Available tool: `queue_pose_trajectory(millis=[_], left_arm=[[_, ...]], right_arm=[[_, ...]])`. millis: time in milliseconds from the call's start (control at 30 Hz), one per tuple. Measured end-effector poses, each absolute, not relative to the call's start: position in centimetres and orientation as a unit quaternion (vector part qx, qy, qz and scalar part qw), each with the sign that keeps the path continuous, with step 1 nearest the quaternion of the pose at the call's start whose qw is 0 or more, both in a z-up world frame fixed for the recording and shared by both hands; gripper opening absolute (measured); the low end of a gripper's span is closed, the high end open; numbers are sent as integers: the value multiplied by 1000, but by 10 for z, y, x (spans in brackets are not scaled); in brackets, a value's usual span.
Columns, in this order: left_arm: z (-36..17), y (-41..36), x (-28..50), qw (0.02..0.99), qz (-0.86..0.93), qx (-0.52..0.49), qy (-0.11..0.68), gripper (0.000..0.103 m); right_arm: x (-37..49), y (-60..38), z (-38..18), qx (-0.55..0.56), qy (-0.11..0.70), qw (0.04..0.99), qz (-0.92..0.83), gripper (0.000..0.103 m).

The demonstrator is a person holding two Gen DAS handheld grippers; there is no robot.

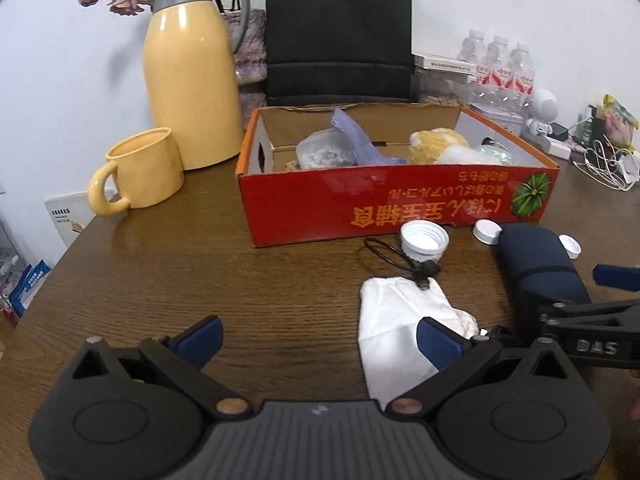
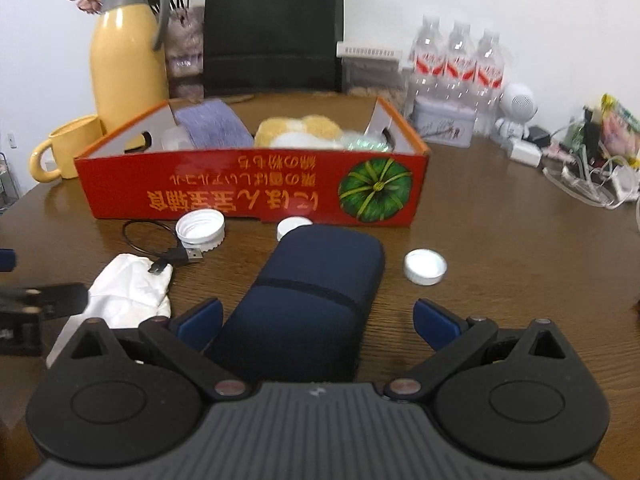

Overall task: Organize objects
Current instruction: 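Grasp the navy blue case with the right gripper while the left approaches the white tissue, then close the left gripper on the white tissue and lift it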

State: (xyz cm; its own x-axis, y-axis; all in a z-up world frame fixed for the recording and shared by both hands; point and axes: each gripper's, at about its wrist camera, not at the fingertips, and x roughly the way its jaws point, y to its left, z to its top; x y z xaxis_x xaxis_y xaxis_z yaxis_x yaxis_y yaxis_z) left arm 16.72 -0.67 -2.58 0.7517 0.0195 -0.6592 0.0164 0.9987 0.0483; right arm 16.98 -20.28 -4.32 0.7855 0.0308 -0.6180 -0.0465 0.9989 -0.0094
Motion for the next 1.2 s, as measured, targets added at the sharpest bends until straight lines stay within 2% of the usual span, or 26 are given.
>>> queue_pose_trajectory(millis=[167,200,233,300,500,1200], left_arm=[[-27,-2,171,934,7,21,357,103],[-27,-2,172,933,9,20,358,103],[-28,-2,172,933,9,20,359,103],[-28,-2,172,933,10,21,360,103],[-28,-3,170,933,14,25,360,103],[-36,-29,182,924,9,4,383,103]], right_arm=[[180,-194,-56,-20,341,940,10,102],[179,-193,-55,-22,339,940,13,99],[178,-193,-55,-21,338,941,19,88],[177,-196,-53,-8,334,942,31,79],[168,-203,-50,7,317,947,50,67],[130,-241,-34,37,247,964,87,65]])
